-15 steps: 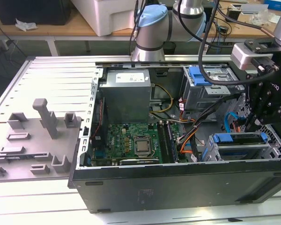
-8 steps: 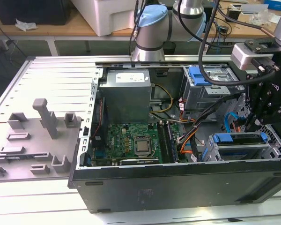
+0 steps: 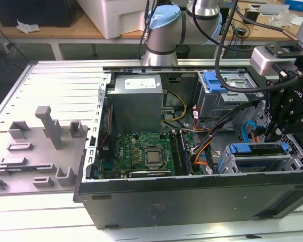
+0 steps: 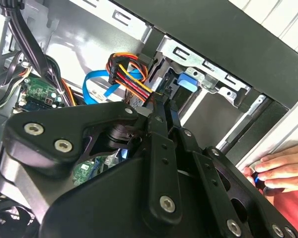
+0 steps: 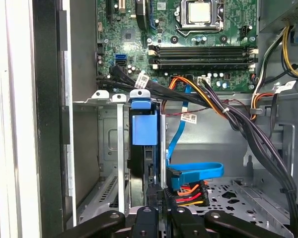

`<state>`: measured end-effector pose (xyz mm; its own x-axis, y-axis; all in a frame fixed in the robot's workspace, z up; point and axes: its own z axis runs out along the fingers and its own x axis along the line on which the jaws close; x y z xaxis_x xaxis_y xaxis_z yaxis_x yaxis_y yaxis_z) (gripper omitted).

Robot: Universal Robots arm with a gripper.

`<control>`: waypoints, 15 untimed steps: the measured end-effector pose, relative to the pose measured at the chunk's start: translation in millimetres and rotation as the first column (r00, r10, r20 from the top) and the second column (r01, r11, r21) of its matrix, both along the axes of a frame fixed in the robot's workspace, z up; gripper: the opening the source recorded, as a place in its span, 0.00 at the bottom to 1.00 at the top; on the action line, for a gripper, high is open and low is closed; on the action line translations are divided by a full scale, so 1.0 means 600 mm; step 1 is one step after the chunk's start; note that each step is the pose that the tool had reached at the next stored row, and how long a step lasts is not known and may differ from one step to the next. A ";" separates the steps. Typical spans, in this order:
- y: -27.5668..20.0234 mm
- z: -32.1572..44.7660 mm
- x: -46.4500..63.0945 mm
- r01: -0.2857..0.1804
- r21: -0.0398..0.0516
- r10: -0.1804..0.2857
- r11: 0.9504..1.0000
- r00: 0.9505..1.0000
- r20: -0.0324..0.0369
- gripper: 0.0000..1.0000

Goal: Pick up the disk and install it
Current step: 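Insert the first disk wire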

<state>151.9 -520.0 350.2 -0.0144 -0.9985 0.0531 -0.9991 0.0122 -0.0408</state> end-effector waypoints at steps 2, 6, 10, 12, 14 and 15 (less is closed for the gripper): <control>-0.0014 0.000 0.000 0.000 0.000 0.000 1.000 1.000 0.000 0.16; -0.0040 -0.001 0.000 0.001 0.000 -0.001 1.000 1.000 0.000 0.16; -0.0049 -0.001 -0.001 0.002 0.000 -0.002 1.000 1.000 0.000 0.16; -0.0049 -0.002 -0.002 0.002 0.000 -0.002 1.000 1.000 0.000 0.16; -0.0052 -0.002 -0.002 0.002 0.001 -0.002 1.000 1.000 0.000 0.16; -0.0055 -0.002 -0.002 0.002 0.001 -0.002 1.000 1.000 0.000 0.16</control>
<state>150.8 -523.3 348.7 -0.0167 -0.9985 0.0525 -0.9991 0.0146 -0.0409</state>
